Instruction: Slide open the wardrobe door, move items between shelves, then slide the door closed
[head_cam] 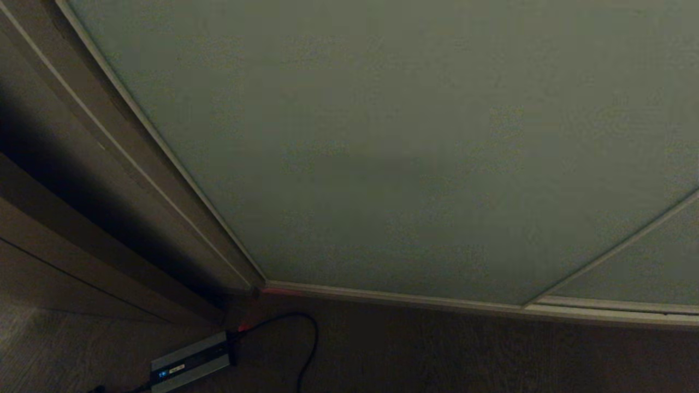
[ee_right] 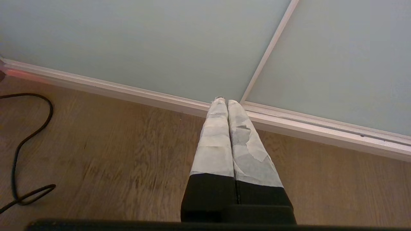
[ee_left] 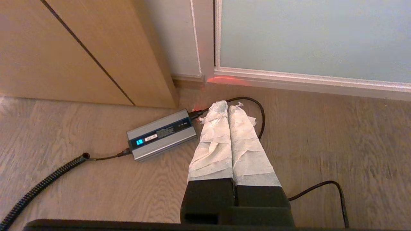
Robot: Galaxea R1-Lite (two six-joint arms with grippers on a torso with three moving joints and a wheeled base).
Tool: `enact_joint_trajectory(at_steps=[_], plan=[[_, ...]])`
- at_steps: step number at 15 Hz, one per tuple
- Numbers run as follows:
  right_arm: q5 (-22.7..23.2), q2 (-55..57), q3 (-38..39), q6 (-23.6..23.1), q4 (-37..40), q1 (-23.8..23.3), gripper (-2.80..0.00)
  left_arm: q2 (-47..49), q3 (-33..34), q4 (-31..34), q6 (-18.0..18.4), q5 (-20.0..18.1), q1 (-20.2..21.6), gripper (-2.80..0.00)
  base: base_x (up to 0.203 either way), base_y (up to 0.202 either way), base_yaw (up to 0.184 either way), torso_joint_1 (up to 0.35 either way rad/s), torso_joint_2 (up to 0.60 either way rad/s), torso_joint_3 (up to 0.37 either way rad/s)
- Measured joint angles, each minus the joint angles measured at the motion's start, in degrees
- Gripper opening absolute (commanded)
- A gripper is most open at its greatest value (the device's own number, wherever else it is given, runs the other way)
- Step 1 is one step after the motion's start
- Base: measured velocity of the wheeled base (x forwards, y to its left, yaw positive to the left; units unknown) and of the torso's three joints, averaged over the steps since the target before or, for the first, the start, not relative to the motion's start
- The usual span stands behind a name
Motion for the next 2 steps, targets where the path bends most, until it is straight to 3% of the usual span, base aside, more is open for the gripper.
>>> enact_joint_trajectory(at_steps=[2], plan=[[-0.39,0.0,0.0,2.21,-0.16,0.0,-2.8,0.0,0.0,-0.02,0.0,-0.01,-0.02,-2.8,0.0,0.0,0.0,0.0,0.0,0.0]])
